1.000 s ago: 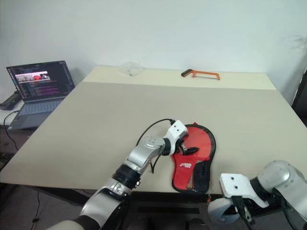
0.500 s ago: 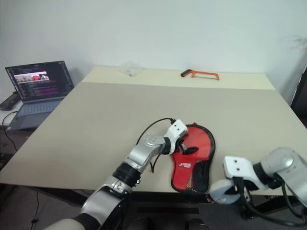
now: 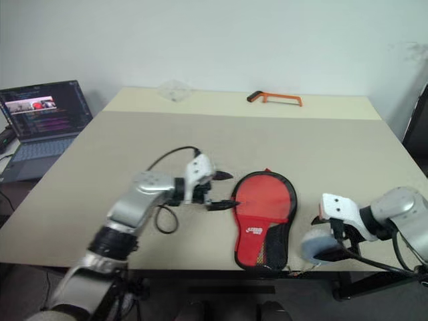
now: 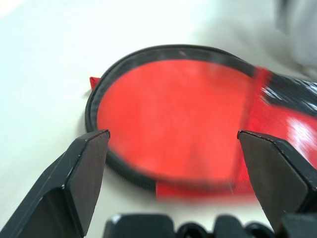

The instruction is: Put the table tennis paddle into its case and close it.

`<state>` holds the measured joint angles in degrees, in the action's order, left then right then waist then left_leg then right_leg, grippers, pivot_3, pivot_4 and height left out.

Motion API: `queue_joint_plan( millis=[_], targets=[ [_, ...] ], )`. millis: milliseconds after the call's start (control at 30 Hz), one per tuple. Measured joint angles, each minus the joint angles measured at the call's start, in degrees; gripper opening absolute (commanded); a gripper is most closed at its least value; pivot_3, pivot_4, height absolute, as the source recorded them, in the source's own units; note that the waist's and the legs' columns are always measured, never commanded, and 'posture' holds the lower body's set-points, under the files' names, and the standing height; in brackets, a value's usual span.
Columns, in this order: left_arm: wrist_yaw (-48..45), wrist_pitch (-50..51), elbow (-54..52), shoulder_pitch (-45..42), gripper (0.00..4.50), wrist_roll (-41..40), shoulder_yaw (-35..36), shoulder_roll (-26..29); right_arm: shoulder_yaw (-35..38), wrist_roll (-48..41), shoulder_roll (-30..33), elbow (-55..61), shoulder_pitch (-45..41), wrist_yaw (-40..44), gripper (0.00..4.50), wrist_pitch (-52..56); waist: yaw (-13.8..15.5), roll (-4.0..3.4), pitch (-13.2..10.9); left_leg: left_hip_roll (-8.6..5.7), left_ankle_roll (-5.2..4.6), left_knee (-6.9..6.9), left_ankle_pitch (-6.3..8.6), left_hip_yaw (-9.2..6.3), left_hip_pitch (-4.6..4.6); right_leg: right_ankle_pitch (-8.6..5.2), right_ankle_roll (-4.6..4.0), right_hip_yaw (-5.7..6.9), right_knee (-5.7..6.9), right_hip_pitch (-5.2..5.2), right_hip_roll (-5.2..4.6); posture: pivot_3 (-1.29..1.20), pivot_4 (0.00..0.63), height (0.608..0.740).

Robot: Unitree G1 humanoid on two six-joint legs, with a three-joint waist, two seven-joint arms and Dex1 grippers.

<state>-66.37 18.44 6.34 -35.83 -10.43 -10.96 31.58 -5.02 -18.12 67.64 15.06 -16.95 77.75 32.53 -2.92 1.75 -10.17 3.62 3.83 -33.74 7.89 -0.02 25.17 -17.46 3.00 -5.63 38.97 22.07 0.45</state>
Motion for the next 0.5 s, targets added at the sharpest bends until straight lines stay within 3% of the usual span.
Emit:
queue_joint_plan(
  millis=[100,300,500],
  targets=[
    [-4.65,0.37,-0.33,2.36,4.50,-4.66,3.88,5.36,5.55,-4.07,1.12,-0.58,0.63,1.94,4.46,1.79,-0.02,0.05,-0.20,0.03,0.00,-0.01,0.00,-0.02,0.04,-0.01,-0.01,0.04,0.01,0.04,-0.01,0.00,0.150,0.740],
    [-12.71,6.34,-4.67,7.32,4.50,-15.43,18.04,20.89,26.86,-12.46,2.30,-1.67,10.88,5.02,4.46,6.88,0.25,0.10,-0.27,0.00,-0.02,-0.01,0.05,-0.01,0.16,-0.09,0.00,0.09,0.00,0.11,-0.09,0.00,0.150,0.740],
    [-14.83,7.28,-4.68,13.65,4.50,-16.78,22.13,27.75,40.23,-10.37,2.30,-3.12,23.64,6.45,4.46,6.95,0.52,0.10,-0.27,0.05,-0.02,-0.15,0.06,0.04,0.13,-0.24,-0.37,0.07,0.05,0.16,-0.10,0.00,0.150,0.740]
  ],
)
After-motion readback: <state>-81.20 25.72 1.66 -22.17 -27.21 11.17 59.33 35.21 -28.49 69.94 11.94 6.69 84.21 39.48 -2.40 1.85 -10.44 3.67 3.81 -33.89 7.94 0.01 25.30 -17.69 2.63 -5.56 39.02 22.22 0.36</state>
